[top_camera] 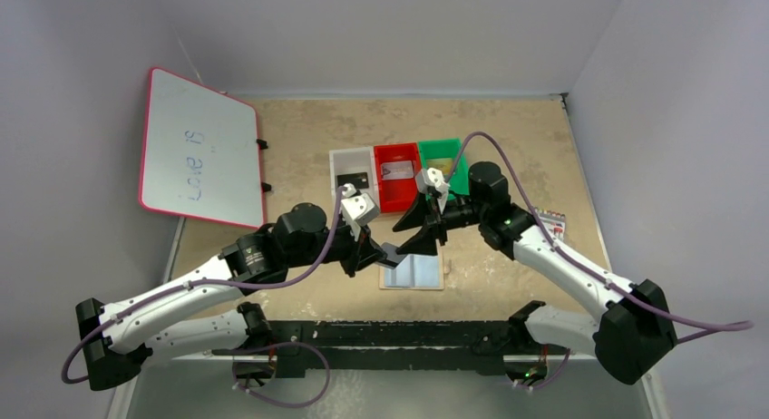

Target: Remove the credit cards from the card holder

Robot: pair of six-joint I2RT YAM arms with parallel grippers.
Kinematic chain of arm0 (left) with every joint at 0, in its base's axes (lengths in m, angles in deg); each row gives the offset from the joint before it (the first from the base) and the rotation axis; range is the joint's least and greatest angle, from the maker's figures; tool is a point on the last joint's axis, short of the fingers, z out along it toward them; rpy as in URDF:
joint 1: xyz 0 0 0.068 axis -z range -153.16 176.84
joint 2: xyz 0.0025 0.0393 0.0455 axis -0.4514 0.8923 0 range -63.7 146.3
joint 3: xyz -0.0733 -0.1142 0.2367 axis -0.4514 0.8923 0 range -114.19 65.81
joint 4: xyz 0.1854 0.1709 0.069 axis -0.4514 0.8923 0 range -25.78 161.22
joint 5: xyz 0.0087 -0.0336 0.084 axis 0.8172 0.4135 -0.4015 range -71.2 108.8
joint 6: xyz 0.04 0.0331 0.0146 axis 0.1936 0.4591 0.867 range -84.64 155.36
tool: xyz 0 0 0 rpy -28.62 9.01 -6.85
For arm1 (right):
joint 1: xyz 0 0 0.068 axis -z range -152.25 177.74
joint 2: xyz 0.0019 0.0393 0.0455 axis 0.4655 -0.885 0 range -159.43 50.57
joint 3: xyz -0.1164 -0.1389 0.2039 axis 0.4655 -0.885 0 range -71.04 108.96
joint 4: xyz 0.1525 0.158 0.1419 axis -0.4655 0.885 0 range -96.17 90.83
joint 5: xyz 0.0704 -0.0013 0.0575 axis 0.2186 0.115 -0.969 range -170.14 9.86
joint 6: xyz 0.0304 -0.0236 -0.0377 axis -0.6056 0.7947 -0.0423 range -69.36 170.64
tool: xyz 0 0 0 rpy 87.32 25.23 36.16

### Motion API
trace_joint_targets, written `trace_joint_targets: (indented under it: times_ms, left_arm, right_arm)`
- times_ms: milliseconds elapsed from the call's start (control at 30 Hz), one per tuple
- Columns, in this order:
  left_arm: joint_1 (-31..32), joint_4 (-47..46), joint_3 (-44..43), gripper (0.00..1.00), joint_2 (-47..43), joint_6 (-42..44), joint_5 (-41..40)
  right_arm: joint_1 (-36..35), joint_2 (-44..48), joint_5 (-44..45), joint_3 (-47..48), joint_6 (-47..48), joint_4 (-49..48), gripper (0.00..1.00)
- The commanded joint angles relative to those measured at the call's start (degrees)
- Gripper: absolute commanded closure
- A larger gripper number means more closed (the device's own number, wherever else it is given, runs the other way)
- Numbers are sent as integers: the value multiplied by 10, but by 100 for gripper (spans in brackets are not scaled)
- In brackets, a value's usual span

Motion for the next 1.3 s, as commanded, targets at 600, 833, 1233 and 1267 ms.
trace_joint_targets:
  times_ms: [600,833,1233,1267]
  left_arm:
    - [-2,-7,-17,100,-1,-1,22]
    - [-2,5,-21,100,4,-2,-33]
    - [-2,12,-20,100,-5,12,-35]
    - [-2,13,-19,100,-5,13,-35]
  right_arm:
    - [-14,-42,-77,90,166,107,38]
    - [-29,-55,-101,91,155,121,54]
    - [-34,-99,-105,103,75,75,70]
    - [-35,-100,-106,102,67,67,70]
